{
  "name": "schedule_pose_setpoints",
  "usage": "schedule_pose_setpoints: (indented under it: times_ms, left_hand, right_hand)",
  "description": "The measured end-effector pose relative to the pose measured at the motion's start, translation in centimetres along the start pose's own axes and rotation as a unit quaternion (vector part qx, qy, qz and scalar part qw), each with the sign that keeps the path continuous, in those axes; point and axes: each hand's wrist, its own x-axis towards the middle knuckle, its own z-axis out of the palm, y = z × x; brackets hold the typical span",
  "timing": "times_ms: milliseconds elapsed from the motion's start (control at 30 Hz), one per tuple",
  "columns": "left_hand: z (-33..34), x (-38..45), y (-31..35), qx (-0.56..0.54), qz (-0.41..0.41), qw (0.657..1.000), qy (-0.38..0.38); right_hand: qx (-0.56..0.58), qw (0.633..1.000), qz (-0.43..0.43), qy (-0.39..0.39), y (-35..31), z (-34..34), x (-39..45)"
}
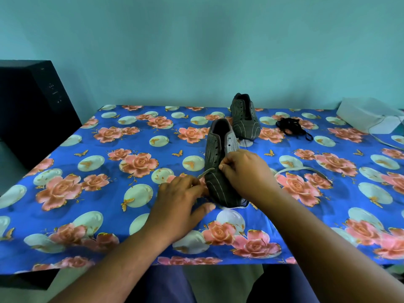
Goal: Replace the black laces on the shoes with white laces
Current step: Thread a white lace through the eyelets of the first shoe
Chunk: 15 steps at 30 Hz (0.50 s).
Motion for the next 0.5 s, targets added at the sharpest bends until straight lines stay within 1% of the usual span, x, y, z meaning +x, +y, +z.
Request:
schedule_pose_setpoints:
  times_ms: [100, 233, 300, 400, 433, 500]
  left_hand:
    - [0.2, -0.2, -0.1, 0.013, -0.003, 1.0, -0.009]
    - [-0.3, 0.3, 0.5, 0.015, -0.013, 0.999, -0.026]
    - [-0.7, 0.7, 0.7, -0.005, -0.027, 0.999, -0.036]
    - [-1.1, 0.7, 0.7, -0.034, -0.037, 0.999, -0.016]
    - [-1.3, 0.6, 0.4, -0.035, -0.036, 0.999, -0.019]
    - [-1.8, 0.4, -0.7, -0.058, -0.017, 0.996, -0.068]
  right_hand:
    - [0.004, 1.0, 0.009, -0.002, 0.1, -0.4, -0.1]
    - [-0.005, 1.0, 0.008, -0.025, -0.3, -0.8, 0.0]
    - [-0.013, 0.999, 0.005, -0.034, -0.4, -1.0, 0.1]
    - [-0.002, 0.999, 0.008, -0.041, -0.2, -1.3, 0.3]
    - [0.002, 0.999, 0.008, -0.043, -0.1, -1.4, 0.3]
    - [0.001, 0.999, 0.003, -0.047, -0.1, -1.4, 0.3]
